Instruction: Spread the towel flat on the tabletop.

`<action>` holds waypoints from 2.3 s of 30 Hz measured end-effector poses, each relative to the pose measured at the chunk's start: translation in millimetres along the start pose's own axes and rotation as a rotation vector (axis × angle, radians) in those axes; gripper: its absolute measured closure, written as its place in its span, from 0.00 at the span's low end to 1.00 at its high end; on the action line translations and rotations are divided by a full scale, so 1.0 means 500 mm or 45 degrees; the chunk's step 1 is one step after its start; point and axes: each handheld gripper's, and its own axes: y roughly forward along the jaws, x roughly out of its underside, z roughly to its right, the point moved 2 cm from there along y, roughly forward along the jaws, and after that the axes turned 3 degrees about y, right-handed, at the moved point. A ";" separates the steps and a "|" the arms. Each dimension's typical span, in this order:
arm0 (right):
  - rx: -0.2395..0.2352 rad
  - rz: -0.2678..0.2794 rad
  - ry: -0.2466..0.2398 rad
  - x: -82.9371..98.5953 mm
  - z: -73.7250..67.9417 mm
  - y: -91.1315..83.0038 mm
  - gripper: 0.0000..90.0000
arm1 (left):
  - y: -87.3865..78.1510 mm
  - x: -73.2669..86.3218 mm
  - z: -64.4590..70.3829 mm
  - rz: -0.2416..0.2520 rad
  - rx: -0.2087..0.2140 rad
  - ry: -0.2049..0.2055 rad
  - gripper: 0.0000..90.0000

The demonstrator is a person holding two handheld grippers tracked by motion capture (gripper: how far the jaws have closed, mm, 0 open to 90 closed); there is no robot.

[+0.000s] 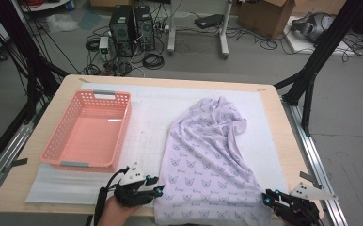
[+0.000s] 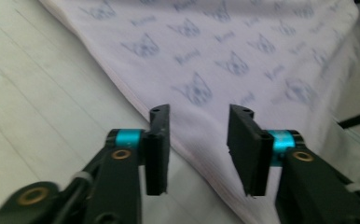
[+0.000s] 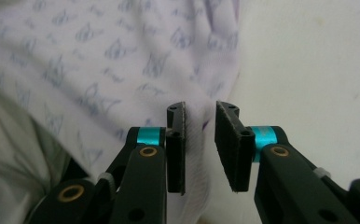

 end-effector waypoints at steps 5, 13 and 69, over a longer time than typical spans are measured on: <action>0.020 0.054 0.030 -0.049 0.024 0.042 0.81 | 0.038 -0.042 -0.047 0.039 -0.065 -0.037 0.58; 0.043 0.053 0.035 -0.126 0.057 0.122 0.80 | 0.105 -0.093 -0.113 0.023 -0.142 -0.083 0.53; 0.406 -0.091 -0.015 -0.184 0.113 0.216 0.95 | 0.134 -0.138 -0.120 0.068 -0.123 -0.104 0.56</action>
